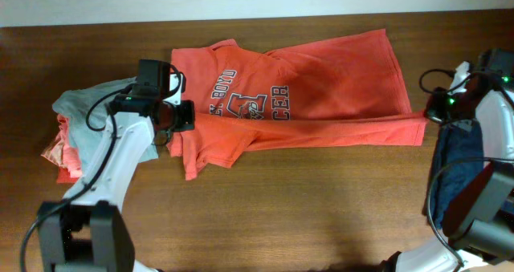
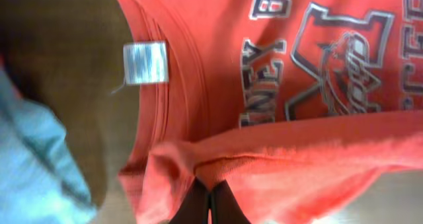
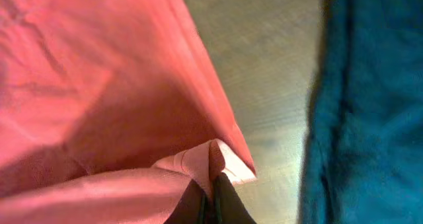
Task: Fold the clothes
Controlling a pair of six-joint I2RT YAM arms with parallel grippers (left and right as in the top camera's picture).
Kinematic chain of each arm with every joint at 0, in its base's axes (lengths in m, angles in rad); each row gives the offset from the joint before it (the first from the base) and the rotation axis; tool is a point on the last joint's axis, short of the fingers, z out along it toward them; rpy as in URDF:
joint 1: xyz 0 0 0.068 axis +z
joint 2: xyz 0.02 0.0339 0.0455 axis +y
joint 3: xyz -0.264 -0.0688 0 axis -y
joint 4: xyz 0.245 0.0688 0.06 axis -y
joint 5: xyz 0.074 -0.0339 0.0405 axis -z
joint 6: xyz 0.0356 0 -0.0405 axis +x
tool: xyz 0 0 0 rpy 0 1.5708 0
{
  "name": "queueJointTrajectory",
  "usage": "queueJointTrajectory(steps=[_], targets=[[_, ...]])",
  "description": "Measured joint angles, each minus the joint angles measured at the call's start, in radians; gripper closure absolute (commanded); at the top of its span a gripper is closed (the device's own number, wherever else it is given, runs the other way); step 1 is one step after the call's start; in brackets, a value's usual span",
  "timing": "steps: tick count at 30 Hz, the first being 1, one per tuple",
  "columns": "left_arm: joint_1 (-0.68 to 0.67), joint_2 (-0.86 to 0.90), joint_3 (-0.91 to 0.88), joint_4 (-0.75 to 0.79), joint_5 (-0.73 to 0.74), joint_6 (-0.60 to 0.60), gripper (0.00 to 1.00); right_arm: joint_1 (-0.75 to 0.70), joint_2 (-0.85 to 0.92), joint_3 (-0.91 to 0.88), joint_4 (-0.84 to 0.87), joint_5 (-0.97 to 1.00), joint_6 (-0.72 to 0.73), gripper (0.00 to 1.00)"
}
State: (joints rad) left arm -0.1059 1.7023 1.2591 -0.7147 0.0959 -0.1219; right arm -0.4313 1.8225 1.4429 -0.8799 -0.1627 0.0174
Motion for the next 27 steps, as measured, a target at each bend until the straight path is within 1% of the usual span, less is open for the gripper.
queueJointTrajectory(steps=[6,9,12,19,27], targets=[[0.000,0.066,-0.003,0.117,-0.039,-0.019,1.00,0.072,0.048,0.000,0.102,-0.005,-0.019,0.94],[0.000,0.073,-0.003,0.198,-0.061,-0.031,1.00,0.080,0.064,0.000,0.140,-0.005,-0.021,0.94],[0.000,0.074,-0.003,0.234,-0.071,-0.036,1.00,0.080,0.084,0.000,0.165,-0.004,-0.021,0.94],[0.000,0.082,-0.003,0.256,-0.078,-0.037,1.00,0.080,0.152,0.000,0.210,0.015,-0.020,0.94],[0.000,0.158,-0.003,0.256,-0.079,-0.038,1.00,0.080,0.191,0.000,0.306,0.026,-0.021,0.93]])
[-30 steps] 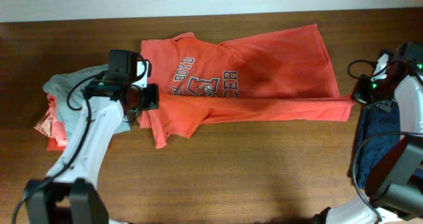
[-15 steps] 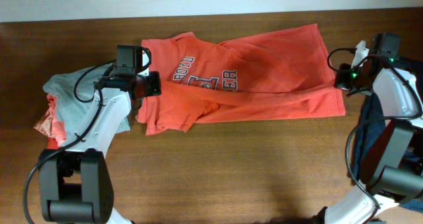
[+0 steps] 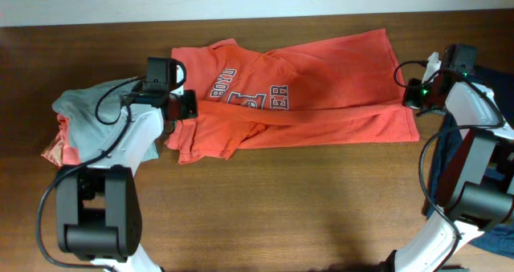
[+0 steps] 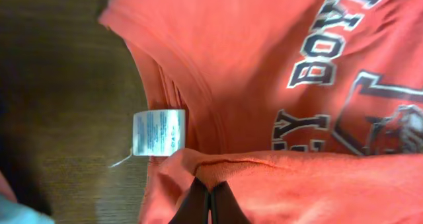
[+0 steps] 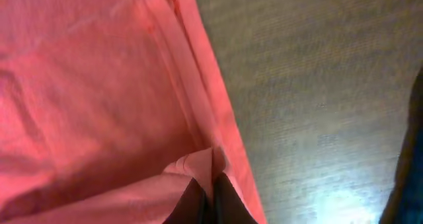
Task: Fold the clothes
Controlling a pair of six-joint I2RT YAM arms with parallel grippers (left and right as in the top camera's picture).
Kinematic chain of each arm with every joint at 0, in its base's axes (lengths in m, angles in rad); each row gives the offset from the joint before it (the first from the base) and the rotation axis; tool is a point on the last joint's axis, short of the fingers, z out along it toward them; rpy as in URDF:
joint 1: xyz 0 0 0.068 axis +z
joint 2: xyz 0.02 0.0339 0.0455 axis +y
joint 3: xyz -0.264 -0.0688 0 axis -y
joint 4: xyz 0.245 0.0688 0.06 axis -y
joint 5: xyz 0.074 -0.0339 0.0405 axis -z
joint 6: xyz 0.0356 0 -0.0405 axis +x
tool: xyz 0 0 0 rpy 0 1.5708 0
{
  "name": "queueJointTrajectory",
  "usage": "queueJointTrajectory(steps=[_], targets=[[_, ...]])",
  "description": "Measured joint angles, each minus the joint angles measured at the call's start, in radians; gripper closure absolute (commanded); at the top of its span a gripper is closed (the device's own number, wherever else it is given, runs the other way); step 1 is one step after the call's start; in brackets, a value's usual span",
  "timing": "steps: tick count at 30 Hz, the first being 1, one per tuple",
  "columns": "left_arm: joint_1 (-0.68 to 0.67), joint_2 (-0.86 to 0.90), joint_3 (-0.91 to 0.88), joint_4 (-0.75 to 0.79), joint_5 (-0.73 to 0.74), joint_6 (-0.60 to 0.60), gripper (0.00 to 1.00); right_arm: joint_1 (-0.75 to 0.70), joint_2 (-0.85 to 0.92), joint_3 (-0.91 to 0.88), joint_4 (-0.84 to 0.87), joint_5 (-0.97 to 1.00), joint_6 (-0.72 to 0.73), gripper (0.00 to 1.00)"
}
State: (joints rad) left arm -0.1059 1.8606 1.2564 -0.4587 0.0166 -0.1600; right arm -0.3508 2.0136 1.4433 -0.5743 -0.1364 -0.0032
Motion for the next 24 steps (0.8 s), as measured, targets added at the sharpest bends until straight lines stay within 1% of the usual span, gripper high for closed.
queueJointTrajectory(steps=[3,4,5,7,8,9,10,11,12,13,14,16,18,22,24], targets=[[0.000,0.018,0.000,0.000,-0.006,-0.002,1.00,0.000,0.001,0.000,0.039,0.000,0.000,0.93],[0.000,0.021,0.000,0.000,-0.009,-0.002,1.00,0.000,0.001,0.000,0.046,0.000,0.000,0.91],[0.000,0.023,0.000,0.000,-0.015,-0.002,1.00,0.000,0.001,0.000,0.056,0.000,0.002,0.85],[0.000,0.025,0.000,0.003,-0.029,-0.002,1.00,0.000,0.001,0.000,0.075,0.001,0.005,0.71],[0.000,0.025,0.000,0.007,-0.034,-0.002,0.99,0.000,0.001,0.000,0.082,0.003,0.002,0.67],[0.000,0.025,0.000,0.011,-0.037,-0.002,0.96,0.000,0.001,0.000,0.088,0.005,-0.003,0.62],[0.000,0.025,0.000,0.015,-0.040,-0.002,0.87,0.000,0.001,0.000,0.090,0.005,-0.001,0.59],[0.000,0.025,0.000,0.018,-0.043,-0.005,0.74,0.000,0.001,0.000,0.092,0.007,-0.003,0.59],[0.000,0.025,0.000,0.021,-0.045,-0.008,0.62,0.000,0.001,0.000,0.092,0.007,-0.001,0.59],[0.000,0.026,0.000,0.026,-0.049,-0.008,0.53,0.000,0.001,0.000,0.089,0.007,0.000,0.59],[0.000,0.026,0.000,0.030,-0.051,-0.006,0.50,0.000,0.001,0.000,0.084,0.008,0.001,0.59],[0.000,0.026,0.000,0.034,-0.052,-0.013,0.45,0.000,0.001,0.000,0.060,0.008,0.003,0.59],[0.000,0.026,0.000,0.026,-0.051,-0.014,0.44,0.000,0.001,0.000,0.019,0.008,0.002,0.59],[0.000,0.027,0.000,-0.075,-0.003,-0.013,0.43,0.000,0.002,0.000,-0.051,0.007,0.002,0.61],[0.000,0.027,0.000,-0.140,0.037,-0.014,0.43,0.000,0.002,-0.002,-0.060,0.008,0.002,0.64]])
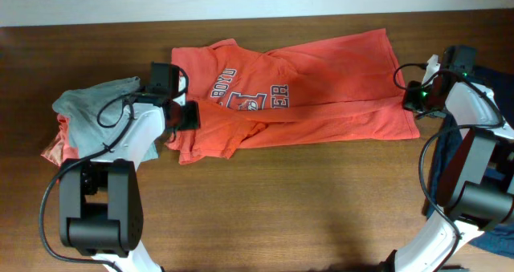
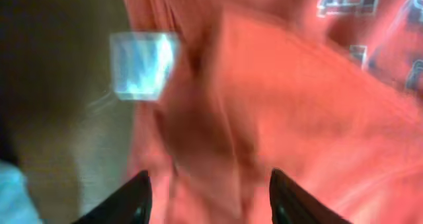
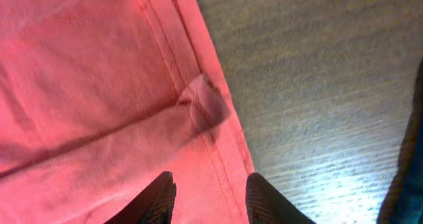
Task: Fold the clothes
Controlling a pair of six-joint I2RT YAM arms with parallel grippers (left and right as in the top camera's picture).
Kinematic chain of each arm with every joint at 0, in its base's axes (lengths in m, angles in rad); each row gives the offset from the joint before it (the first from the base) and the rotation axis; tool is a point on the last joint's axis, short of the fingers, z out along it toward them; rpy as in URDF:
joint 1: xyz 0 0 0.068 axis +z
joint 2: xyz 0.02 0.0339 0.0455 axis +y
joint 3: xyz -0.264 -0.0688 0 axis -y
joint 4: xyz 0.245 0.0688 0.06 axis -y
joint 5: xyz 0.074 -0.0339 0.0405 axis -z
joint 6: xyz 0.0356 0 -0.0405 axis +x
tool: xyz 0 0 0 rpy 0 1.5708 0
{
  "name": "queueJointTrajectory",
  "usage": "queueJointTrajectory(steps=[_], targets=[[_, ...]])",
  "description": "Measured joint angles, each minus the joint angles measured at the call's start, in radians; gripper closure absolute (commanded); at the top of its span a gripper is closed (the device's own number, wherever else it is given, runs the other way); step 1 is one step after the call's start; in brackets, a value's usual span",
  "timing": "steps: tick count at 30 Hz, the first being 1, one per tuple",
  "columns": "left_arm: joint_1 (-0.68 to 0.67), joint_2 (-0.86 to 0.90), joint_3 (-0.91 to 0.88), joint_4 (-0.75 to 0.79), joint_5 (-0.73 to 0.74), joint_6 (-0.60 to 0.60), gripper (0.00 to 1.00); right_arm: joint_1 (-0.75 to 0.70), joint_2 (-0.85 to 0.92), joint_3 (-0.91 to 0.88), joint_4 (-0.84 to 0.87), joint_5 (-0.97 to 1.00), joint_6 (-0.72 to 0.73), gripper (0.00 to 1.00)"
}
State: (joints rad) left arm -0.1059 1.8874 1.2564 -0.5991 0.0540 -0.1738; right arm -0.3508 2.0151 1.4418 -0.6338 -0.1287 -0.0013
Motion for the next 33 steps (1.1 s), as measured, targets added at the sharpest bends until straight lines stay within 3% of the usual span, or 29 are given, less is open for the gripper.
queueJointTrajectory(steps=[3,8,10,12,13,17,25,33], targets=[[0.000,0.000,0.000,-0.113,0.063,0.000,0.43,0.000,0.000,-0.028,0.008,0.000,-0.003,0.67],[0.000,0.001,-0.006,-0.173,0.106,0.000,0.45,0.001,0.000,-0.131,0.062,0.000,-0.005,0.70],[0.000,0.002,-0.013,-0.169,0.113,0.000,0.60,0.003,-0.010,-0.159,0.097,0.000,-0.007,0.70],[0.000,0.002,-0.022,-0.168,0.119,-0.006,0.91,0.006,-0.020,-0.182,0.126,0.006,-0.007,0.70],[0.000,0.002,-0.027,-0.168,0.120,-0.005,1.00,0.009,-0.027,-0.196,0.143,0.010,-0.007,0.70],[0.000,0.002,-0.032,-0.168,0.137,-0.002,1.00,0.016,-0.038,-0.217,0.166,0.026,-0.009,0.70],[0.005,-0.004,-0.001,-0.174,0.314,0.035,1.00,0.020,-0.038,-0.217,0.164,0.034,-0.011,0.70],[0.032,-0.115,0.105,-0.093,0.369,0.043,1.00,0.020,-0.038,-0.217,0.165,0.034,-0.011,0.70]])
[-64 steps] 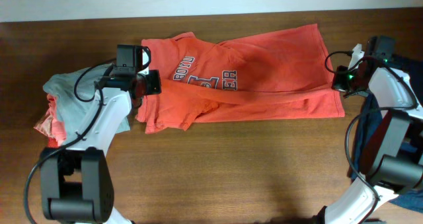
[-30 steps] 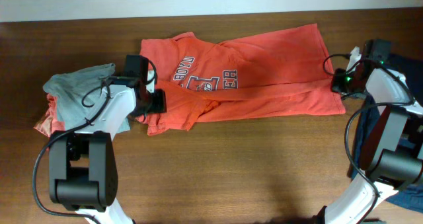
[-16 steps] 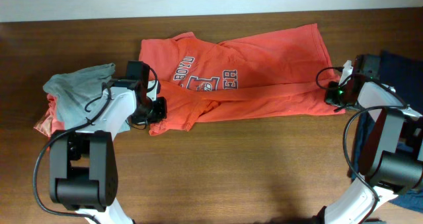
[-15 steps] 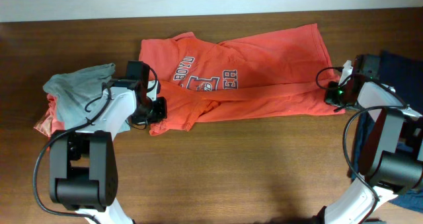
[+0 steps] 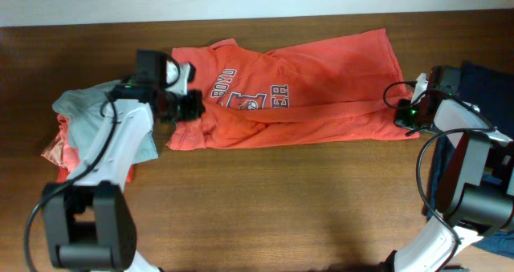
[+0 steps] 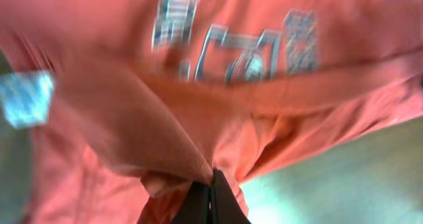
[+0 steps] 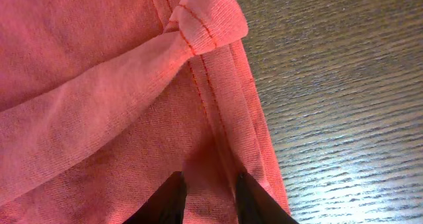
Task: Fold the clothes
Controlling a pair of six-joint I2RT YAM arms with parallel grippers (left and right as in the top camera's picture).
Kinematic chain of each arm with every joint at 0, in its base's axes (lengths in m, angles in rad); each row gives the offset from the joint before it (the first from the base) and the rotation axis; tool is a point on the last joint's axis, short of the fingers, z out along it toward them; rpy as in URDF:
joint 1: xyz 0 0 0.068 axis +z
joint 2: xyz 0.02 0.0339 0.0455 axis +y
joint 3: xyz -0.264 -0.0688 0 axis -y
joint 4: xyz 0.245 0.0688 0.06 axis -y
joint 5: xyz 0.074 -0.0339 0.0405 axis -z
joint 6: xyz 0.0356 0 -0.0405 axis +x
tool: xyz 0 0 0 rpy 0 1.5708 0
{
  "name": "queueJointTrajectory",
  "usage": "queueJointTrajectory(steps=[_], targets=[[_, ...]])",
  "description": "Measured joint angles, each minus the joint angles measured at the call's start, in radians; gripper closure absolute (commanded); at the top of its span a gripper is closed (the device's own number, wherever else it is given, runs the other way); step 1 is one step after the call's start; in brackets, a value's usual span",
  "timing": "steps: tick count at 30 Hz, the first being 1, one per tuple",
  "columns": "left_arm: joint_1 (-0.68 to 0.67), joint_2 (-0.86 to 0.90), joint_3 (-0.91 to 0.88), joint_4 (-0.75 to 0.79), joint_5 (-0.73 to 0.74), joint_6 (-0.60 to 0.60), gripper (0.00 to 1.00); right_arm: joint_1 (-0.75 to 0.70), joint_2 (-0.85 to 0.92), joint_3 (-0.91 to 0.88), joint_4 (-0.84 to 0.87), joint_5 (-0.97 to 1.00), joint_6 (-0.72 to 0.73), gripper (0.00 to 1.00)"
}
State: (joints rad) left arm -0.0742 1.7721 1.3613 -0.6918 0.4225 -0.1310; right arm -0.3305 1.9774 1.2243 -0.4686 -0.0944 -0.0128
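The orange printed T-shirt (image 5: 321, 95) lies across the far half of the table, its lower part folded up over itself. My left gripper (image 5: 189, 109) is at the shirt's left end, near the collar. In the left wrist view it (image 6: 211, 201) is shut on a pinched fold of orange cloth, with the white label (image 6: 25, 98) to its left. My right gripper (image 5: 404, 115) is at the shirt's right hem. It (image 7: 210, 201) stands open, fingers (image 7: 173, 201) resting on the stitched hem, with a folded-over corner (image 7: 205, 19) lying beyond them.
A pile of grey and orange clothes (image 5: 80, 123) lies at the left, close to my left arm. A dark blue garment (image 5: 482, 87) lies at the right edge behind my right arm. Bare wooden table (image 5: 281, 200) runs along the front.
My left gripper was open over the shirt by the label and is now shut on a fold of it. My right gripper, still open, now sits lower on the hem.
Both grippers were shut on the ends of the shirt's near edge, stretched along the table. Then they held that edge farther back, over the shirt. Then both were open with the fold lying down. Now the left has a fresh hold and the right stays open.
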Motion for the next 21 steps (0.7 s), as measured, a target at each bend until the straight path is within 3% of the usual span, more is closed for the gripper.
queueJointTrajectory(steps=[6,7,9,10,21], targets=[[0.007,-0.024,0.021,0.026,-0.008,0.000,0.98,0.000,0.000,0.000,0.001,0.000,0.000,0.70],[0.007,-0.024,0.021,0.023,-0.018,0.000,0.92,0.000,0.000,0.000,0.002,0.000,0.001,0.70],[0.007,-0.024,0.021,0.021,-0.045,0.006,0.59,0.000,0.000,-0.001,0.002,0.000,0.000,0.70],[0.007,-0.024,0.021,0.020,-0.055,0.006,0.49,0.000,0.000,-0.001,0.002,0.000,0.001,0.70],[0.007,-0.024,0.021,-0.049,-0.108,0.011,0.47,0.000,-0.001,-0.002,0.002,0.000,0.001,0.70]])
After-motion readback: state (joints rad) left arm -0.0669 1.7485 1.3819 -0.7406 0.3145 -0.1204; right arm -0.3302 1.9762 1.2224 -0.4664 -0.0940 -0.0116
